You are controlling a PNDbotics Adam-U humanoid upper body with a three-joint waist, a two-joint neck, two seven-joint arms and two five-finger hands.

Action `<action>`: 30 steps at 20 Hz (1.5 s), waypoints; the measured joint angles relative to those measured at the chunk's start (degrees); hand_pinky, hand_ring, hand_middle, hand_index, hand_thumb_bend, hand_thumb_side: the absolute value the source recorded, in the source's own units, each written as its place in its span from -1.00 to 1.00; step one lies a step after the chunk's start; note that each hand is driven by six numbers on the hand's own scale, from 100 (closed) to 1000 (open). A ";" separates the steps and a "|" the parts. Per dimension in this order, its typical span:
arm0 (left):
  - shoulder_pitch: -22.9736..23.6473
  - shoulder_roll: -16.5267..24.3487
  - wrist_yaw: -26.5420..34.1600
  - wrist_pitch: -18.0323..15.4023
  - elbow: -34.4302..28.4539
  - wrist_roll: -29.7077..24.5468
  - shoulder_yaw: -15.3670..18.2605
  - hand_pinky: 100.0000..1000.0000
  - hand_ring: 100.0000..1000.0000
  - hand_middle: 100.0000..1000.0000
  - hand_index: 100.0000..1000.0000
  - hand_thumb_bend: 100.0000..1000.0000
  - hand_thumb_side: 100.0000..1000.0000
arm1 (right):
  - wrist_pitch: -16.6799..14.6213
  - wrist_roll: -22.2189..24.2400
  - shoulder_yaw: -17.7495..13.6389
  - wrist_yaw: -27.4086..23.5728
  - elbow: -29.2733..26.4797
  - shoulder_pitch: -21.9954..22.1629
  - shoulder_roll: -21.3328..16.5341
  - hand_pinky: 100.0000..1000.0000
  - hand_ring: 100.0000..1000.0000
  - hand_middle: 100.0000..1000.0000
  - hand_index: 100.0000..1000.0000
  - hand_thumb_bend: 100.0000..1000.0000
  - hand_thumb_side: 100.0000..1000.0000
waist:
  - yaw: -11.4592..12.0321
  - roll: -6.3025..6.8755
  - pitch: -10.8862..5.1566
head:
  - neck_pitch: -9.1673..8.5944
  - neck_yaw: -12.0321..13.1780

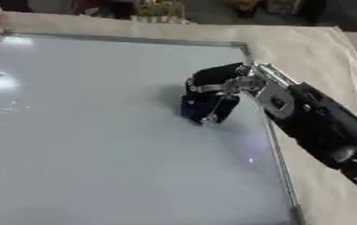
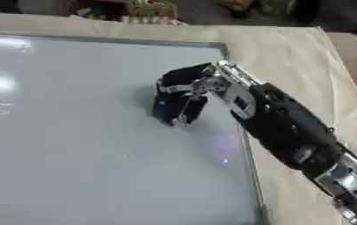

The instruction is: Wipe the whiteboard clean with a brush.

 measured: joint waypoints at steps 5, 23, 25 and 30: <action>-0.01 0.00 0.01 0.03 0.00 0.02 0.00 -0.38 -0.29 -0.25 -0.13 -1.00 0.79 | 1.76 1.76 0.75 -2.47 -1.91 0.42 0.12 -0.27 -0.35 -0.86 -0.45 -1.00 -1.00 | 0.00 0.00 -0.03 | -0.05 -0.02; -0.01 0.00 0.02 0.28 0.00 0.03 0.00 -0.38 -0.29 -0.25 -0.13 -1.00 0.80 | 5.38 5.41 1.53 -7.07 -8.63 1.92 5.25 -0.27 -0.43 -0.89 -0.42 -1.00 -1.00 | -0.49 -0.01 -0.06 | -0.43 -0.05; -0.01 0.00 0.03 0.31 0.00 0.00 0.00 -0.38 -0.29 -0.25 -0.13 -1.00 0.80 | 5.39 5.41 1.53 -7.03 -9.07 1.88 6.19 -0.26 -0.43 -0.87 -0.40 -1.00 -1.00 | -0.66 -0.01 -0.08 | -0.43 -0.04; -0.01 0.00 0.05 0.39 0.00 -0.07 0.00 -0.38 -0.29 -0.25 -0.13 -1.00 0.80 | 5.37 5.01 1.53 -5.68 -9.97 1.83 8.87 -0.24 -0.42 -0.84 -0.36 -1.00 -1.00 | -0.94 -0.06 -0.14 | -0.44 -0.02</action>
